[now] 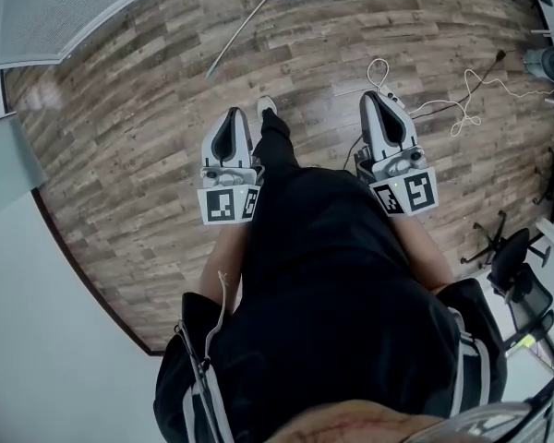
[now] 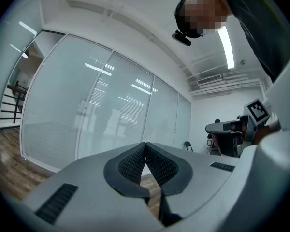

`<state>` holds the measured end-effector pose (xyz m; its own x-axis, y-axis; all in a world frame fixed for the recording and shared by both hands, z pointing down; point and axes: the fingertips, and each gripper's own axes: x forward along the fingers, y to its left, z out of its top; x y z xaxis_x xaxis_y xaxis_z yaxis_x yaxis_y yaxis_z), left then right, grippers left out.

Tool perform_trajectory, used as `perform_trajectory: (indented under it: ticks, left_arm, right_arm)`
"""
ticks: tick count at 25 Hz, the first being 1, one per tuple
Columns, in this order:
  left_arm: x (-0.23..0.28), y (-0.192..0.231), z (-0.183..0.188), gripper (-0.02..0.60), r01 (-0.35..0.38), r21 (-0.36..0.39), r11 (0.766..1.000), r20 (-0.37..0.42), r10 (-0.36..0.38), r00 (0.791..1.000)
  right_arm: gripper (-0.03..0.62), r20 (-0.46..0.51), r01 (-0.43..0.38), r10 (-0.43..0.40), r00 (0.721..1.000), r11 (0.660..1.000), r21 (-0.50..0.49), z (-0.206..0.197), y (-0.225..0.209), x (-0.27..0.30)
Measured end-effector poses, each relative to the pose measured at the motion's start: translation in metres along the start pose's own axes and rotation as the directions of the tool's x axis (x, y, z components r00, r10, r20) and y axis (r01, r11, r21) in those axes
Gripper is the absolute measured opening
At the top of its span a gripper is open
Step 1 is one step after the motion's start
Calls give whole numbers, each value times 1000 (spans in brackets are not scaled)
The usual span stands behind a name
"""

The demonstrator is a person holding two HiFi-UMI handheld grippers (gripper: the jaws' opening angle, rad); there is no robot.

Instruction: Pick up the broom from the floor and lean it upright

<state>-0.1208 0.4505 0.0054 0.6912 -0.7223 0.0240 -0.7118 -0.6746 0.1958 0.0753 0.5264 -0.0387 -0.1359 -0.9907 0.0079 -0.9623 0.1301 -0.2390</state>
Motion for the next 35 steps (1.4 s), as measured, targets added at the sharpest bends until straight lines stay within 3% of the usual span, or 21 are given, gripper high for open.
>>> perform_trajectory:
  ticks: [3, 6, 9, 17, 27, 31, 35]
  left_arm:
    - [31, 40, 11, 18, -28, 16, 999, -10, 28, 1000]
    - [53, 85, 11, 18, -54, -43, 998, -41, 52, 998]
    - [69, 122, 15, 18, -40, -112, 993, -16, 38, 999]
    - [98, 194, 17, 18, -84, -127, 988, -19, 82, 996]
    - [104, 213, 19, 18, -167, -168, 972, -47, 161, 986]
    - [99, 215, 16, 18, -217, -165, 962, -58, 210, 976]
    - [106, 213, 15, 18, -255, -130, 958, -63, 249, 967]
  right_arm:
    - [17, -12, -18, 18, 1000, 1000, 22, 2, -5, 53]
    - [17, -48, -24, 28, 998, 996, 82, -1, -4, 104]
    - [17, -49, -17, 19, 999, 999, 43, 5, 3, 149]
    - [17, -102, -32, 36, 994, 999, 39, -6, 11, 225]
    - [17, -125, -1, 7, 992, 999, 50, -15, -9, 245]
    - [17, -122, -63, 62, 991, 998, -8, -12, -4, 256]
    - [17, -72, -166, 168, 983, 986, 27, -6, -5, 271]
